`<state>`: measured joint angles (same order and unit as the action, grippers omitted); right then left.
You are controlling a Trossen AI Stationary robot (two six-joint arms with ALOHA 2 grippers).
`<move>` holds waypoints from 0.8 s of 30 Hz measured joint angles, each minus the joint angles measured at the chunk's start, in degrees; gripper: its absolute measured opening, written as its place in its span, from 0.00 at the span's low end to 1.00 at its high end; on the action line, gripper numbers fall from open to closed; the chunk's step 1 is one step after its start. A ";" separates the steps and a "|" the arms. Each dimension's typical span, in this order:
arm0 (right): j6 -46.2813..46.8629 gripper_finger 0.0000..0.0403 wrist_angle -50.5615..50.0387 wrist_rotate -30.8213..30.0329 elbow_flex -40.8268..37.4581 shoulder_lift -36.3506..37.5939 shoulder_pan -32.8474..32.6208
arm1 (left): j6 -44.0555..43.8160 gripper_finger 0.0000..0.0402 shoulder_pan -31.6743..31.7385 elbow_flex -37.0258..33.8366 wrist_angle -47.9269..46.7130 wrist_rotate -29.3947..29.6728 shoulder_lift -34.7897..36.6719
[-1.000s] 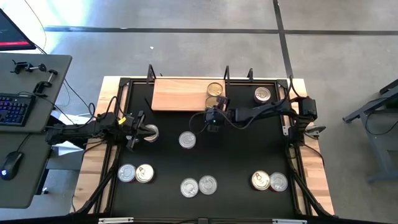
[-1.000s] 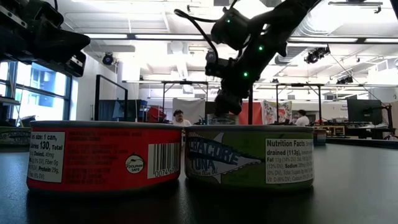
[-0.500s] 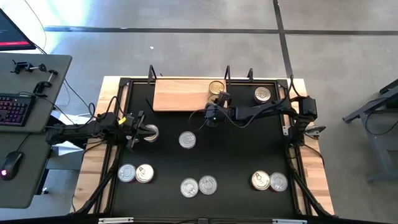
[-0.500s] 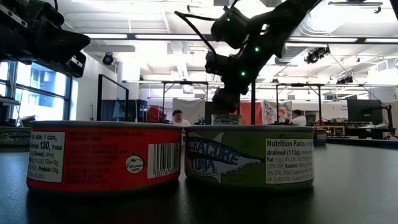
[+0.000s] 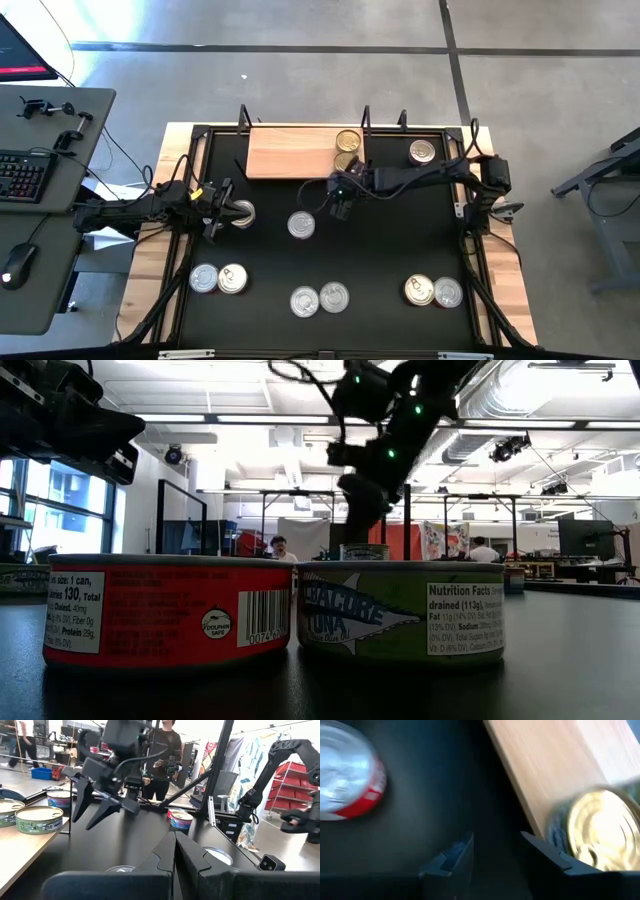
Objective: Stack canned seafood by type on shelf
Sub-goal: Adjust the shelf on the table
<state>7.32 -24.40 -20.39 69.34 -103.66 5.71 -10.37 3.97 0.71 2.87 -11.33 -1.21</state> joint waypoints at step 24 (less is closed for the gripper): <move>-2.58 0.10 0.76 -2.14 6.66 -0.07 -11.61 | -4.00 0.00 0.00 0.00 1.90 -0.01 0.00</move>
<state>4.74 -23.64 -22.54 76.01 -103.72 -5.91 -14.37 3.97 0.71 4.77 -11.34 -1.21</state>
